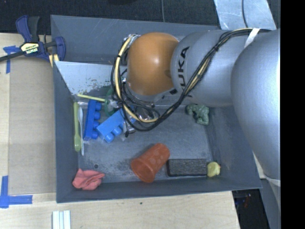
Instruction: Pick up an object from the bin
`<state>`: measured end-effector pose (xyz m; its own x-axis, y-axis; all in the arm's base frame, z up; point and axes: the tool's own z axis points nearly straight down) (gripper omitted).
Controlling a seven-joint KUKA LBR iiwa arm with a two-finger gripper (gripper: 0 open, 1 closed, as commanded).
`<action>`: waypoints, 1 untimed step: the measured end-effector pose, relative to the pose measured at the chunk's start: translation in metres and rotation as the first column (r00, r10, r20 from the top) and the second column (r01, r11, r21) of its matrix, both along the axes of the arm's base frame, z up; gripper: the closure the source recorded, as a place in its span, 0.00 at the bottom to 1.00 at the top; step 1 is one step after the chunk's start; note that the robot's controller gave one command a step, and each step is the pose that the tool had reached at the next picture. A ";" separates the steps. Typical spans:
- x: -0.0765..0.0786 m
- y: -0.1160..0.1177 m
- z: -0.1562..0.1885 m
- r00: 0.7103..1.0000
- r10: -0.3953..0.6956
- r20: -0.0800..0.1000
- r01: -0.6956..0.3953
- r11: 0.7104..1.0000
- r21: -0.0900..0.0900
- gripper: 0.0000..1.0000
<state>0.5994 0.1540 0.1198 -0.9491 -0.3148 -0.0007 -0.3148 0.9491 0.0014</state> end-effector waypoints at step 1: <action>0.019 -0.014 -0.039 0.958 0.287 0.010 -0.287 0.958 0.000 0.00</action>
Offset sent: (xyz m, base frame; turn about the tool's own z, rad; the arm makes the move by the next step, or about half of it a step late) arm 0.0090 -0.0129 -0.0498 -0.3255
